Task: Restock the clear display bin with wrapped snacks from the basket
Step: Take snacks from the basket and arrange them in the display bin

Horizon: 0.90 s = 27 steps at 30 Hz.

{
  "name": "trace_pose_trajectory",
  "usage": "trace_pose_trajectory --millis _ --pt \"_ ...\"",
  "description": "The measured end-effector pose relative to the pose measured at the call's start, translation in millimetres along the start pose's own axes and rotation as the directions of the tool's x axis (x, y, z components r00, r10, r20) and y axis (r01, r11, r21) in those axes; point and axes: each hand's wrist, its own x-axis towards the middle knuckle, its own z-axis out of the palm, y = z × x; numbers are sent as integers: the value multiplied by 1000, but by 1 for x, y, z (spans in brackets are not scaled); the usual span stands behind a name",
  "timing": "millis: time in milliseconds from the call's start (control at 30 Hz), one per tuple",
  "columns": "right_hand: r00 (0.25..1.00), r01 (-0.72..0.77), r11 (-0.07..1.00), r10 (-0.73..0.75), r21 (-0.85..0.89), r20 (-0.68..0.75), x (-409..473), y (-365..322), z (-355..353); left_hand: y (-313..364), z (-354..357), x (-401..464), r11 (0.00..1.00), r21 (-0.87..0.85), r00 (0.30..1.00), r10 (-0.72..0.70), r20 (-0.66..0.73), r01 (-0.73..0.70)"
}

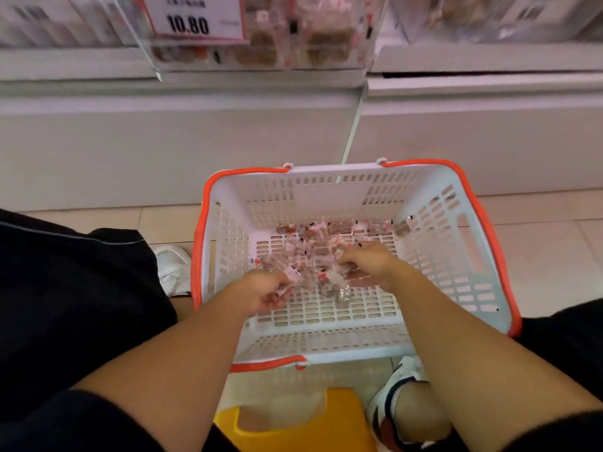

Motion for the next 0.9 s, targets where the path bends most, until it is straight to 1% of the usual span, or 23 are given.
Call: trace_pose_trajectory --millis 100,167,233,300,367,433,500,533,567,633,700,767,833,900 --pt "976 -56 988 24 146 214 -18 -17 -2 13 -7 -23 997 -19 985 83 149 -81" --pt "954 -74 984 23 160 299 -28 -24 -1 20 -8 -37 989 -55 966 144 216 -135" --pt "934 -85 979 13 187 358 -36 -25 3 24 -8 -50 982 -67 954 189 232 -178" --pt "932 -81 964 -18 255 362 -39 -25 8 24 -8 -60 976 -51 952 220 212 -214" --pt "947 -53 962 -37 269 320 -46 -28 14 24 -12 -66 974 -63 954 227 197 -219" --pt "971 39 983 -79 177 224 -53 -35 13 29 -15 -74 978 -46 959 209 191 -204" --pt "983 129 988 -138 79 121 -63 -47 6 42 -19 -83 976 41 962 203 181 -213" --pt "980 157 985 -165 78 114 -71 -57 0 53 -22 -89 974 67 961 201 188 -217" --pt "971 175 978 -190 109 143 -79 -69 -5 66 -24 -97 971 81 953 201 225 -224" --pt "934 199 965 -240 171 264 -100 -97 -15 99 -27 -119 970 67 911 193 363 -233" --pt "881 273 950 -310 150 358 -122 -127 -24 132 -32 -147 968 45 867 198 458 -245" --pt "824 368 918 -396 149 406 -140 -151 -34 159 -39 -174 953 67 850 232 473 -297" --pt "777 431 889 -453 155 438 -156 -169 -44 180 -47 -195 926 110 840 271 469 -360" --pt "776 505 862 -475 41 416 -166 -181 -50 194 -52 -209 902 128 837 319 444 -412"
